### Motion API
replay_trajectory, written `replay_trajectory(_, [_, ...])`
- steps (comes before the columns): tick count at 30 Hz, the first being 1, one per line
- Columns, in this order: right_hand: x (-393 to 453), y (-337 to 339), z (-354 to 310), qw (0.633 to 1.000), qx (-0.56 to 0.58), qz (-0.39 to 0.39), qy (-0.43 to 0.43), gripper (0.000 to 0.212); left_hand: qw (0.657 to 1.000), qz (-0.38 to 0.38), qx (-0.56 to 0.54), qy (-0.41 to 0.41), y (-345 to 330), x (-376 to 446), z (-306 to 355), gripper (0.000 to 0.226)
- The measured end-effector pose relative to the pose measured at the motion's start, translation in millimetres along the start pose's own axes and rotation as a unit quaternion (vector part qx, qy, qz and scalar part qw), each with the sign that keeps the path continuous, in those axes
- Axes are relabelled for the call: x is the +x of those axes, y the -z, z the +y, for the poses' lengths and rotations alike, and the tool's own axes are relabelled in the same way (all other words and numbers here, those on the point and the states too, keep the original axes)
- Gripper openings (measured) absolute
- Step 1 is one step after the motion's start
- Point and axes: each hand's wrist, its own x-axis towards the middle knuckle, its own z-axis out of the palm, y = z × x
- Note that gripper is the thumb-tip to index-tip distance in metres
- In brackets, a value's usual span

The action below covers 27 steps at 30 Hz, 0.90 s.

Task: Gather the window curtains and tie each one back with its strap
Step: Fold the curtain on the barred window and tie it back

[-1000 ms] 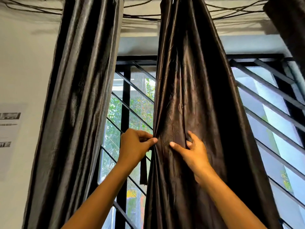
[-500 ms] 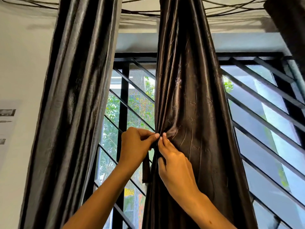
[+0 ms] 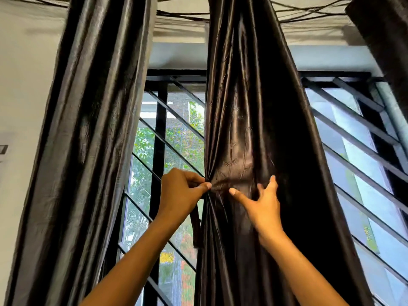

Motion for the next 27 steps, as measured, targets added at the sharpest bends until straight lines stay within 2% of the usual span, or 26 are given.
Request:
replay_trajectory(2, [2, -2, 3, 0.993, 0.108, -0.033, -0.030, 0.083, 1.000, 0.000, -0.002, -0.003, 0, -1, 0, 0.013])
replay_trajectory(4, [-1, -5, 7, 0.998, 0.042, 0.022, 0.040, 0.051, 1.000, 0.002, -0.002, -0.006, -1, -1, 0, 0.013])
replay_trajectory(5, [-7, -7, 6, 0.994, -0.026, 0.061, 0.084, 0.043, 1.000, 0.003, 0.001, -0.008, -2, -2, 0, 0.013])
replay_trajectory(7, [-26, -9, -2, 0.970, -0.163, 0.096, 0.151, 0.056, 1.000, 0.006, 0.007, -0.012, -4, -2, 1, 0.014])
replay_trajectory(10, [-51, -13, -16, 0.916, -0.365, -0.002, 0.164, 0.078, 1.000, 0.007, 0.005, -0.020, -5, -3, 0, 0.017])
replay_trajectory(12, [-57, -14, -20, 0.893, -0.402, -0.057, 0.195, 0.079, 1.000, 0.006, 0.005, -0.028, -4, -4, 0, 0.017])
replay_trajectory(15, [-57, -15, -17, 0.900, -0.363, -0.106, 0.217, 0.070, 0.999, -0.001, -0.020, -0.034, -4, -7, 2, 0.013])
replay_trajectory(19, [-51, -14, -8, 0.912, -0.301, -0.136, 0.242, 0.055, 0.999, -0.010, -0.039, -0.035, -2, -9, 6, 0.013])
replay_trajectory(21, [-47, -13, -4, 0.914, -0.288, -0.133, 0.255, 0.055, 0.999, 0.002, -0.020, -0.030, -2, -7, 6, 0.016])
replay_trajectory(22, [-46, -12, -5, 0.917, -0.282, -0.107, 0.262, 0.057, 1.000, 0.007, -0.014, -0.024, -3, -6, 5, 0.017])
replay_trajectory(24, [-37, -9, -3, 0.926, -0.263, 0.013, 0.271, 0.053, 1.000, 0.009, -0.017, -0.012, -4, -4, 3, 0.016])
replay_trajectory(25, [-31, -7, 0, 0.937, -0.236, 0.071, 0.248, 0.062, 1.000, 0.008, -0.018, -0.009, -4, -4, 3, 0.015])
replay_trajectory(26, [-26, -3, -1, 0.957, -0.193, 0.094, 0.197, 0.077, 1.000, 0.006, -0.018, -0.008, -4, -5, 3, 0.015])
replay_trajectory(27, [-17, 2, -1, 0.982, -0.122, 0.075, 0.122, 0.089, 1.000, 0.005, -0.018, -0.007, -3, -5, 3, 0.015])
